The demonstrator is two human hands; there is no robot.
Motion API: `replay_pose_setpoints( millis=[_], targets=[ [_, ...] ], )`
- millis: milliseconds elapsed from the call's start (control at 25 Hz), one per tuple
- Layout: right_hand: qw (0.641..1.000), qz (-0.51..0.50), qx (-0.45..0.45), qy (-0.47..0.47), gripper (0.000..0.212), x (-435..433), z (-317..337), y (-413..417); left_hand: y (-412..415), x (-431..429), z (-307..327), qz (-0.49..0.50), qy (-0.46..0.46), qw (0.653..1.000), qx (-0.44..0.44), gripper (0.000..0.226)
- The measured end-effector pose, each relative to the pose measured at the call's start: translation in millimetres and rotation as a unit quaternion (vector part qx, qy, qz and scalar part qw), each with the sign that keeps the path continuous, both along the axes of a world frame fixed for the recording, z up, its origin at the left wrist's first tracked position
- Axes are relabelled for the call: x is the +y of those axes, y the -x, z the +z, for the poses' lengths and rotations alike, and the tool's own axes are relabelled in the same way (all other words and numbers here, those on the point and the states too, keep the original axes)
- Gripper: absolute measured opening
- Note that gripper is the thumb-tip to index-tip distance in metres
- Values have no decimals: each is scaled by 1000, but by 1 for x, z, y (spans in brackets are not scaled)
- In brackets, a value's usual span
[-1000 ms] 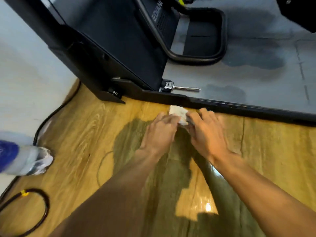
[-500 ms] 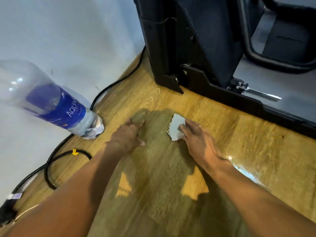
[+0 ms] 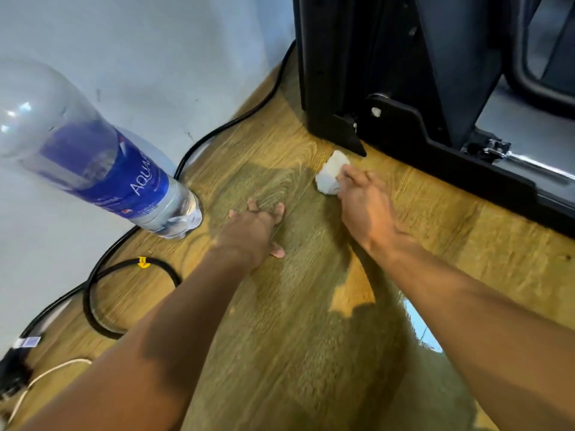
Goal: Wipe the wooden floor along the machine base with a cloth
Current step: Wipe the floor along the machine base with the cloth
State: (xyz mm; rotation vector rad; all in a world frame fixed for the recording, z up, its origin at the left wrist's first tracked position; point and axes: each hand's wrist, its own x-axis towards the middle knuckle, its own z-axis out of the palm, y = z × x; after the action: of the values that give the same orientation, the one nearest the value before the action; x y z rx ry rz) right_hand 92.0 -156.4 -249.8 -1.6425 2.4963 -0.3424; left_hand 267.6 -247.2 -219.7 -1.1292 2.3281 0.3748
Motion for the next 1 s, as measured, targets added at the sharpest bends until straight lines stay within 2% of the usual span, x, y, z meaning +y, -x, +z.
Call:
replay_pose_setpoints(
  millis=[80,120,160,280,320,400,480,560,680,720,800,920,960,1000],
  targets=[
    [992,123,12,-20,46,18,-3,-19,1,-2,1,0,-1,1000,3,96],
    [988,150,12,-19,48,18,-4,-13,0,-2,1,1,-2,1000,3,96],
    [991,134,8,-14,49,10,-1,-1,0,-3,1,4,-5,1000,1,97],
    [999,-24,-22,-5,42,-13,5,18,1,-2,0,12,-15,1000,-8,97],
    [999,-24,-37,-3,39,-9,5,5,0,-3,0,10,-16,1000,-7,95],
    [998,58,-38,2,37,22,3,-38,-4,-7,1,-4,-10,1000,3,85],
    [983,173,-65,15,45,71,2,-71,-7,-11,2,-27,7,1000,12,76],
    [971,224,-77,22,47,76,1,-60,-9,-10,2,-47,27,998,8,72],
    [995,65,-79,-8,36,37,4,-34,-7,-7,1,-48,30,998,-7,69],
    [997,51,-64,-9,36,32,3,-39,-6,-7,2,-46,30,998,-12,69],
    [989,125,-73,11,40,50,-4,-75,-7,-10,2,-50,33,998,-17,70],
    [947,309,-85,27,38,107,0,-127,-9,-9,2,-69,36,997,-28,71],
    [941,327,-84,23,36,106,3,-122,-9,-9,1,-74,42,996,-32,72],
    [948,304,-92,10,33,95,5,-113,-10,-9,0,-75,43,996,-32,72]
  ],
)
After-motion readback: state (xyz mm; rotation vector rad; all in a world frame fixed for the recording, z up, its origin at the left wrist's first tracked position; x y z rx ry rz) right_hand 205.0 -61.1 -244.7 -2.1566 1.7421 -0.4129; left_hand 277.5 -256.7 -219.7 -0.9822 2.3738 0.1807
